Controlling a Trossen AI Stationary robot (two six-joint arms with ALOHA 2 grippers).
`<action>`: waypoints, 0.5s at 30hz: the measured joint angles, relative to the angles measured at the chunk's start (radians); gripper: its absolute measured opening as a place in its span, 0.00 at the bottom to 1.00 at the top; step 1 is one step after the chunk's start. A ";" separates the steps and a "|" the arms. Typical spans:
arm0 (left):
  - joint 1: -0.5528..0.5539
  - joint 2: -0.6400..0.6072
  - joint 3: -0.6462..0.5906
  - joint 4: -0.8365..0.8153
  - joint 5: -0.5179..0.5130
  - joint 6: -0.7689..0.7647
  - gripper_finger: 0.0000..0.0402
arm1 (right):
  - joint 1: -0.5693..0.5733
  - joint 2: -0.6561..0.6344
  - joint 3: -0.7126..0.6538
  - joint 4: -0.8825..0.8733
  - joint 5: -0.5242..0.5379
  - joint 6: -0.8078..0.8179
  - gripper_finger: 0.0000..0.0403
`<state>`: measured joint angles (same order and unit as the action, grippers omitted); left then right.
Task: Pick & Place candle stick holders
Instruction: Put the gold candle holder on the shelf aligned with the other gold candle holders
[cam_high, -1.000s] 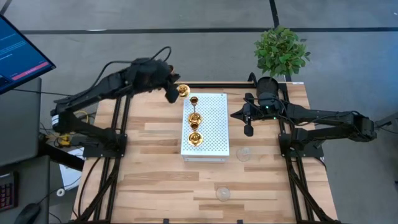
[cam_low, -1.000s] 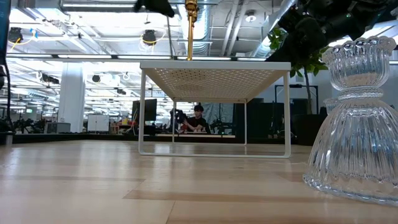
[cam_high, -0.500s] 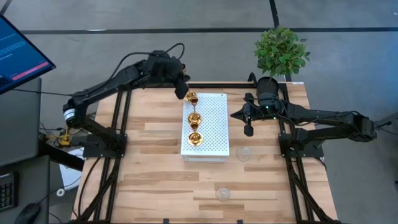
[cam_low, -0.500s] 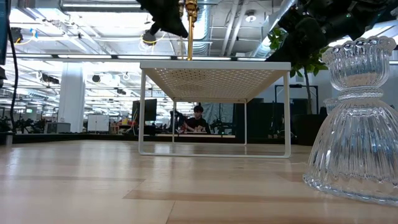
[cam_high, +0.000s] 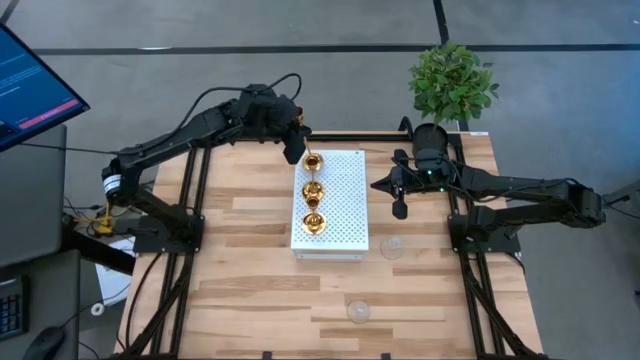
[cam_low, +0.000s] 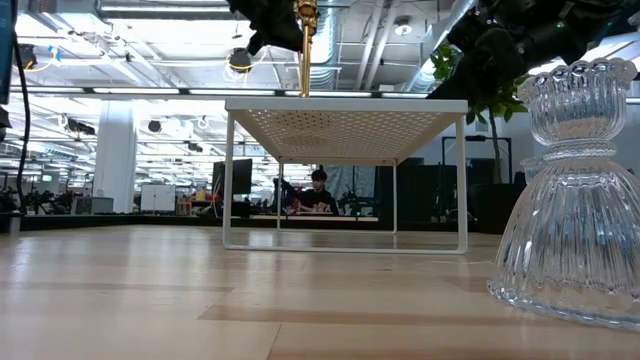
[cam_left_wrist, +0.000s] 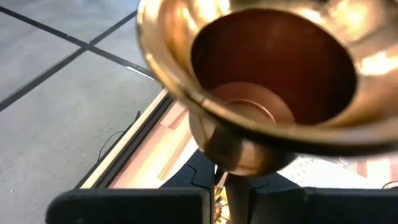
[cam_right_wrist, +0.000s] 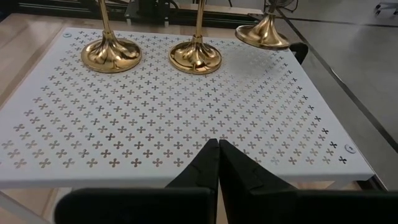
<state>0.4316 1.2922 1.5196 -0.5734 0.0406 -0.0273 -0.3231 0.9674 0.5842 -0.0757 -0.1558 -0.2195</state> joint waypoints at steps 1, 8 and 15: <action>-0.001 0.000 0.000 0.003 -0.001 0.000 0.03 | 0.000 0.000 0.000 0.000 0.000 0.000 0.00; -0.006 0.000 -0.004 0.008 -0.002 0.000 0.03 | 0.000 0.000 0.000 0.000 0.000 0.000 0.00; -0.006 0.000 -0.035 0.021 -0.002 0.000 0.03 | 0.000 0.000 0.000 0.000 0.000 0.000 0.00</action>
<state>0.4255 1.2919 1.4841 -0.5524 0.0382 -0.0273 -0.3229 0.9672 0.5842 -0.0755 -0.1558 -0.2192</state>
